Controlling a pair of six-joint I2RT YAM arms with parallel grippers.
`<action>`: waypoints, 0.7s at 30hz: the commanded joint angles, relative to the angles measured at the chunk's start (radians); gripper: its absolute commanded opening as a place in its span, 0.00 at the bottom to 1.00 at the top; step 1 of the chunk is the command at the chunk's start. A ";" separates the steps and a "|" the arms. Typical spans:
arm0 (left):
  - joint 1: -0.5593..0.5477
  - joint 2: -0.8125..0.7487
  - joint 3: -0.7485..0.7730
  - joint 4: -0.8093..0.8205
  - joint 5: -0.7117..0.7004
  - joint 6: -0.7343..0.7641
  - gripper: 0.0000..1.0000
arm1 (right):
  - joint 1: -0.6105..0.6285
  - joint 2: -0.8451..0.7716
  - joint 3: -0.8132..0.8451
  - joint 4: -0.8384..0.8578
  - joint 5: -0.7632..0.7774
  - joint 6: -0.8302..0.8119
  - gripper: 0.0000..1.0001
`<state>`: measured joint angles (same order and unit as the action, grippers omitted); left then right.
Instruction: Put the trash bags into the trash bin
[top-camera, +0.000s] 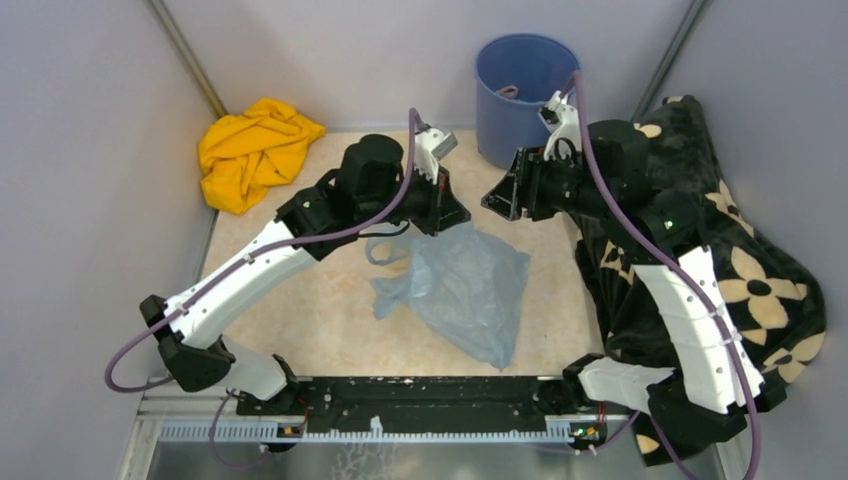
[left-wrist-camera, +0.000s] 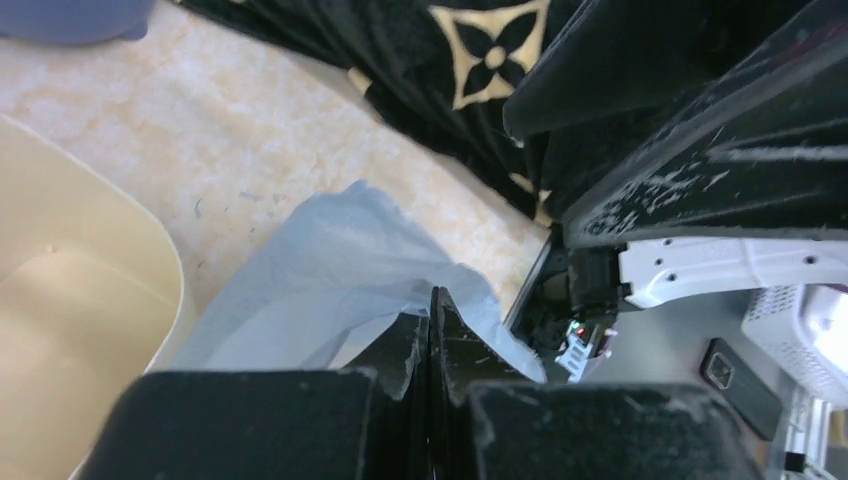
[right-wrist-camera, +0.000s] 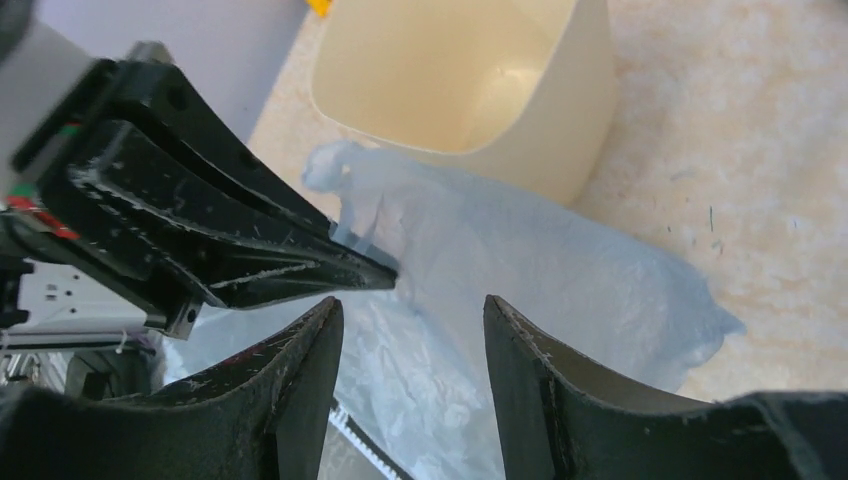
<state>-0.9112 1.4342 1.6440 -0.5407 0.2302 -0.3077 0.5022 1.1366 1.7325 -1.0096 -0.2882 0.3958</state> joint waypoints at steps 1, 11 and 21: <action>-0.012 0.058 0.043 -0.075 -0.172 0.046 0.00 | 0.026 -0.015 -0.020 -0.079 0.029 -0.005 0.54; -0.012 0.219 -0.018 0.108 -0.294 -0.088 0.00 | 0.043 -0.106 -0.010 -0.200 0.107 0.076 0.59; -0.020 0.438 0.205 0.156 -0.197 -0.157 0.00 | 0.188 -0.052 -0.001 -0.278 0.242 0.045 0.62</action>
<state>-0.9253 1.8263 1.7306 -0.4370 -0.0132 -0.4290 0.5877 1.0466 1.6970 -1.2690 -0.1608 0.4446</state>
